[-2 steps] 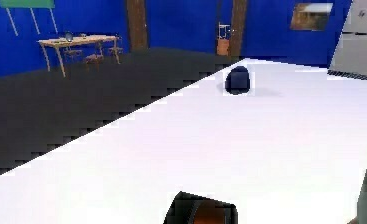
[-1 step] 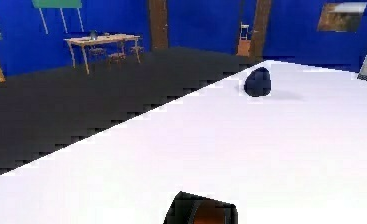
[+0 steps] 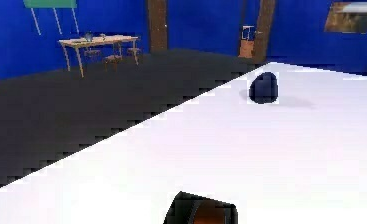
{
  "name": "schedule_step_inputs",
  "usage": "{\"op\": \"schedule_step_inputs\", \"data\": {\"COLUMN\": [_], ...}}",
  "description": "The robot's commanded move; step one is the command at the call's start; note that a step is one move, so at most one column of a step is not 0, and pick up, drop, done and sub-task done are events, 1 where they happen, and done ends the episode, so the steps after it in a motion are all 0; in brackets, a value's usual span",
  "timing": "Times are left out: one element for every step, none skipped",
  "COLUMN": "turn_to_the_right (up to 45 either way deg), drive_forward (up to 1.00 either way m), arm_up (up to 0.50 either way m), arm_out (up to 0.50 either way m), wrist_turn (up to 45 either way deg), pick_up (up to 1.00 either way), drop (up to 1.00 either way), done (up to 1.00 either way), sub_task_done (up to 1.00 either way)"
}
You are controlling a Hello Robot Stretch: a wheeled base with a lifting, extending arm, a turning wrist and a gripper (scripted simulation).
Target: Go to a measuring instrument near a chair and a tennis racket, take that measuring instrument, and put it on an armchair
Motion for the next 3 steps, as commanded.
{"op": "schedule_step_inputs", "data": {"turn_to_the_right": [39.0, 0.0, 9.0], "drive_forward": [0.00, 1.00, 0.00], "arm_up": [0.00, 0.00, 0.00], "arm_out": [0.00, 0.00, 0.00], "wrist_turn": [0.0, 0.0, 0.0], "pick_up": [0.00, 0.00, 0.00], "drop": [0.00, 0.00, 0.00], "done": [0.00, 0.00, 0.00], "sub_task_done": [0.00, 0.00, 0.00]}}
